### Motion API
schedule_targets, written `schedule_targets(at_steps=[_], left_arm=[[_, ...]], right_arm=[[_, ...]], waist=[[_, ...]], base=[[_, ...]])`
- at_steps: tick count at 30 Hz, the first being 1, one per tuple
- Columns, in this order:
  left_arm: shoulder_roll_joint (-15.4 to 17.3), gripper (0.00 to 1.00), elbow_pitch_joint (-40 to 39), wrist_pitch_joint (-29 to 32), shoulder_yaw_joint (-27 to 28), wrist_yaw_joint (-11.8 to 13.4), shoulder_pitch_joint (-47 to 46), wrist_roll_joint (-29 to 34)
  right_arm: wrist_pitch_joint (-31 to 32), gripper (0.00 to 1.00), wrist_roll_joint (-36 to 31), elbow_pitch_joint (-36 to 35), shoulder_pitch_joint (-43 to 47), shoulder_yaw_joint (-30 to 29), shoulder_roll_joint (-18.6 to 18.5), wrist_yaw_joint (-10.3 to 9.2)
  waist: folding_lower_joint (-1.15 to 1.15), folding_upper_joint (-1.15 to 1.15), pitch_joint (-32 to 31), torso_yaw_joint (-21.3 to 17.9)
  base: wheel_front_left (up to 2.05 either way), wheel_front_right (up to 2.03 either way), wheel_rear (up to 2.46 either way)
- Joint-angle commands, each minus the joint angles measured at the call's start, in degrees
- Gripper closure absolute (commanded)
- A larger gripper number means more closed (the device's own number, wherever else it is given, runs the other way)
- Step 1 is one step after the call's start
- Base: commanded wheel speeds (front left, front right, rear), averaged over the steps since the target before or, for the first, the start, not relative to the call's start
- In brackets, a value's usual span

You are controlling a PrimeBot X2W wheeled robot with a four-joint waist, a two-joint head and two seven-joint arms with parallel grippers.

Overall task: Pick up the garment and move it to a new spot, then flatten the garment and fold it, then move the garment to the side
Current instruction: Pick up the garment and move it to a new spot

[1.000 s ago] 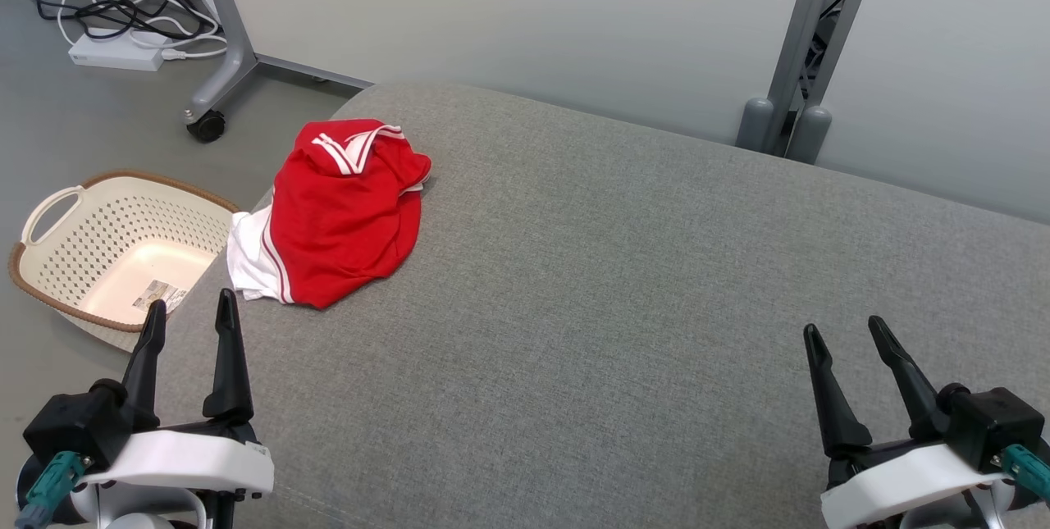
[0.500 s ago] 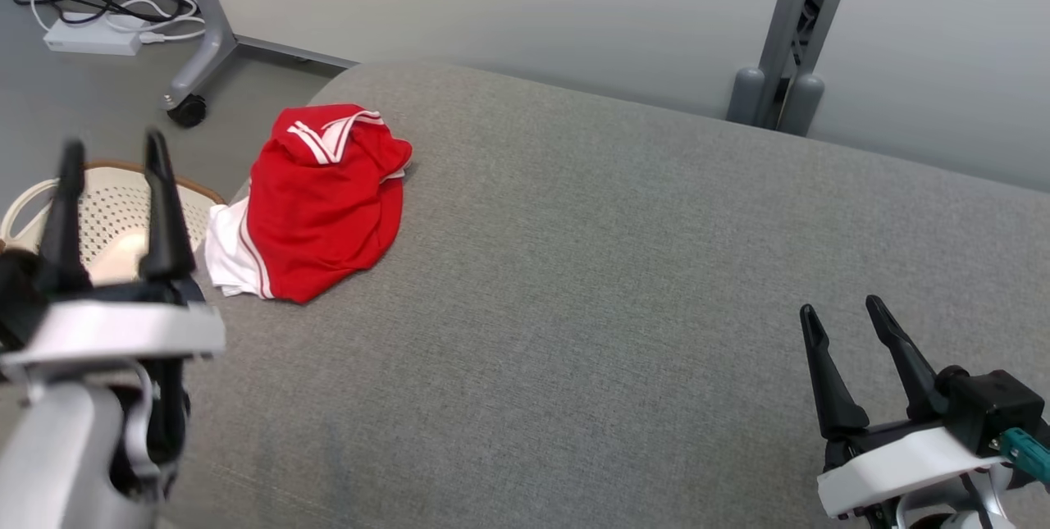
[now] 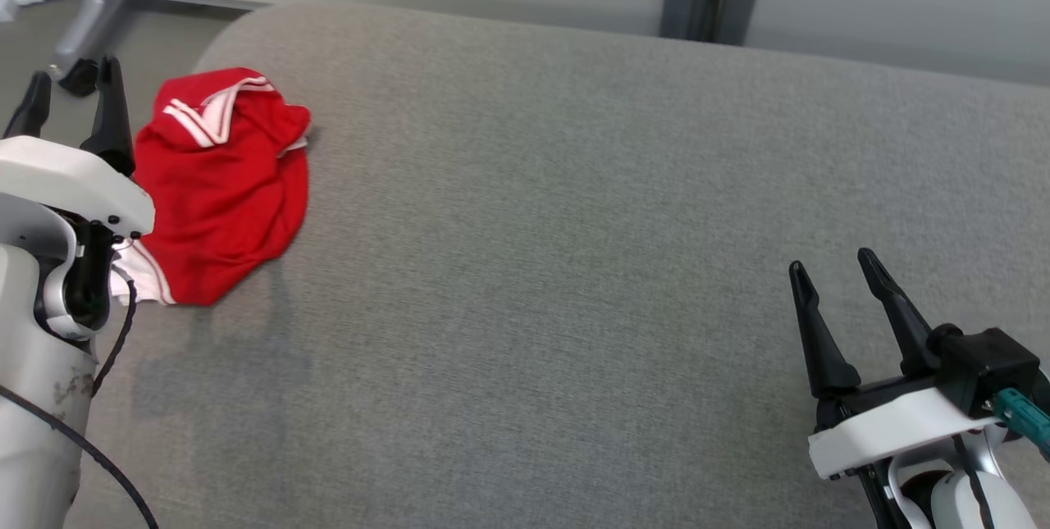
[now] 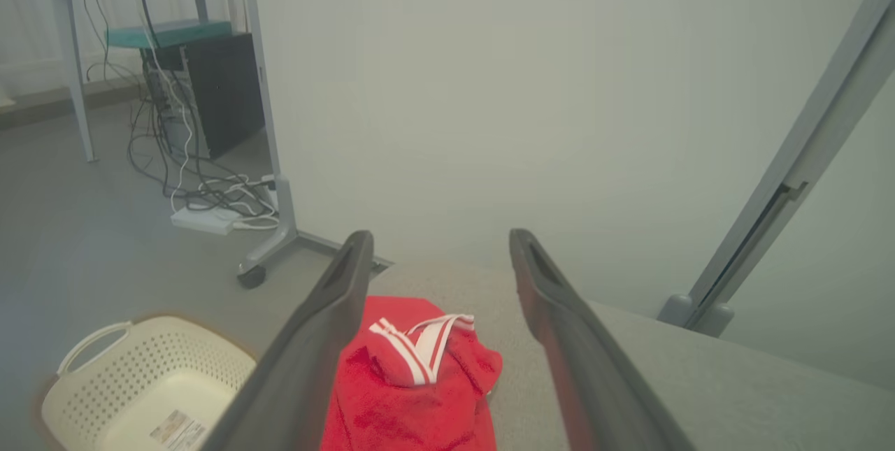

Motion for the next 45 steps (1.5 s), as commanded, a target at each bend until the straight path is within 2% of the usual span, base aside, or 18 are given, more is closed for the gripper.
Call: schedule_targets(at_steps=[1,7,13,21,22,23,24,29,31,34,38,43,45], left_arm=[[0.2,0.00,3.6,1.4,-0.2,-1.2,-2.1,-1.0],[0.7,0.00,18.0,7.5,-0.7,-3.8,-7.0,-3.1],[0.7,0.00,27.0,9.8,-0.1,-5.3,-9.1,-4.8],[-1.2,0.00,36.4,11.4,0.6,-7.5,-10.4,-6.8],[-1.4,0.10,37.1,11.1,0.6,-7.7,-10.6,-7.0],[-1.1,0.85,37.6,9.8,0.6,-7.3,-10.9,-6.7],[-1.3,1.00,38.1,9.7,0.6,-7.4,-11.0,-6.7],[-0.4,1.00,38.6,4.6,0.0,-7.9,-12.6,-5.6],[0.8,1.00,37.4,-2.8,-0.7,-7.2,-14.7,-3.7],[1.4,1.00,36.1,-7.9,-1.5,-7.0,-16.2,-2.4],[1.6,1.00,33.1,-11.5,-2.7,-6.7,-18.0,-0.3],[0.9,1.00,26.7,-13.1,-4.0,-6.0,-17.4,2.3],[-0.2,1.00,19.4,-13.3,-4.8,-4.9,-14.3,4.2]], right_arm=[[0.3,0.00,-0.5,-0.4,-1.0,0.1,-0.3,-0.02],[0.5,0.00,-1.1,-1.0,-3.0,0.7,-0.3,-0.02],[0.9,0.00,-1.9,-1.7,-4.3,0.6,-0.3,-0.02],[1.5,0.00,-2.4,-2.2,-5.6,0.9,-0.3,-0.02],[1.6,0.00,-2.5,-2.2,-5.7,1.0,-0.3,-0.02],[1.5,0.00,-2.5,-2.2,-5.9,1.0,-0.3,-0.02],[1.4,0.00,-2.5,-2.2,-6.0,1.0,-0.3,-0.02],[1.3,0.00,-2.2,-1.6,-5.3,0.3,-0.3,-0.02],[0.9,0.00,-1.8,-0.9,-4.6,0.0,-0.3,-0.02],[0.8,0.00,-1.4,-0.2,-3.9,0.1,-0.3,-0.02],[0.5,0.00,-0.8,0.3,-3.1,0.1,-0.3,-0.02],[0.2,0.00,0.0,0.8,-2.0,0.0,-0.3,-0.02],[-0.2,0.00,0.8,1.1,-1.2,-0.1,-0.3,-0.02]], waist=[[0.00,0.00,2.7,-2.5],[0.00,0.00,6.9,-5.2],[0.00,0.00,9.8,-6.5],[0.00,0.00,12.2,-6.9],[0.00,0.00,12.3,-6.9],[0.00,0.00,12.4,-6.9],[0.00,0.00,12.3,-6.9],[0.00,0.00,10.9,-6.1],[0.00,0.00,8.6,-5.3],[0.00,0.00,6.4,-4.8],[0.00,0.00,3.5,-4.6],[0.00,0.00,1.0,-4.9],[0.00,0.00,-0.6,-5.6]], base=[[0.00,0.00,0.00],[0.00,0.00,0.00],[0.00,0.00,0.00],[0.00,0.00,0.00],[0.00,0.00,0.00],[0.00,0.00,0.00],[0.00,0.00,0.00],[0.00,0.00,0.00],[0.00,0.00,0.00],[0.00,0.00,0.00],[0.00,0.00,0.00],[0.00,0.00,0.00],[0.00,0.00,0.00]])
